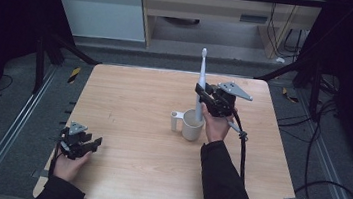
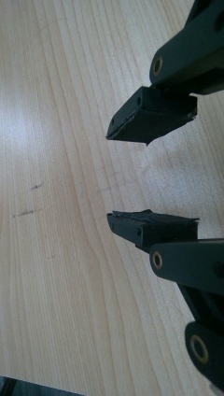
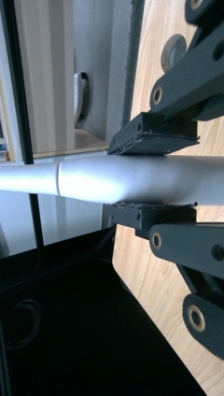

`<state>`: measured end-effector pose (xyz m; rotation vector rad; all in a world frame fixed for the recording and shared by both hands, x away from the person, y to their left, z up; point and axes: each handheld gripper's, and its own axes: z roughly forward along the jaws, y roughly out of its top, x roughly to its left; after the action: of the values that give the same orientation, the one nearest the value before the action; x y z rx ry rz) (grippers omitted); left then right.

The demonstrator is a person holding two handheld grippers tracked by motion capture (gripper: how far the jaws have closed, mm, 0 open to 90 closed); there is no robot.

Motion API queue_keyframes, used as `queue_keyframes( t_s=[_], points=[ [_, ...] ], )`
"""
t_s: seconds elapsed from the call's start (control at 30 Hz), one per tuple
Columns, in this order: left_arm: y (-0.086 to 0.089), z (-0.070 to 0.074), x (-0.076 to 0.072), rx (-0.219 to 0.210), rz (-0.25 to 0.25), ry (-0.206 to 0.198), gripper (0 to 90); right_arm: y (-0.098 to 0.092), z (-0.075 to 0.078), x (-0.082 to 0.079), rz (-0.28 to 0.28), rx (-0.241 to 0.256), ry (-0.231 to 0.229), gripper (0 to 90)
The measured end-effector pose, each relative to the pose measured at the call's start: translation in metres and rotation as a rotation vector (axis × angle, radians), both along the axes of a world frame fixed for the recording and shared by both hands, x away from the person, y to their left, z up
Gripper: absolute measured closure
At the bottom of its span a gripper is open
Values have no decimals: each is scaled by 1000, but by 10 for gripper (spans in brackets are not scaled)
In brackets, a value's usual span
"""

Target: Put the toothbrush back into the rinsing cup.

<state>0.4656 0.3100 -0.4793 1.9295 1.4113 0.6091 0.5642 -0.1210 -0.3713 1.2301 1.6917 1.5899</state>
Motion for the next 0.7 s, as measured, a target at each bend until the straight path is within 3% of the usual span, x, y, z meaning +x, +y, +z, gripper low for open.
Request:
queue_keyframes(
  t_s=[0.7],
  points=[
    [1,0,0,0,1,-2,527,13,-32,5,7,-87,81,668]
  ],
)
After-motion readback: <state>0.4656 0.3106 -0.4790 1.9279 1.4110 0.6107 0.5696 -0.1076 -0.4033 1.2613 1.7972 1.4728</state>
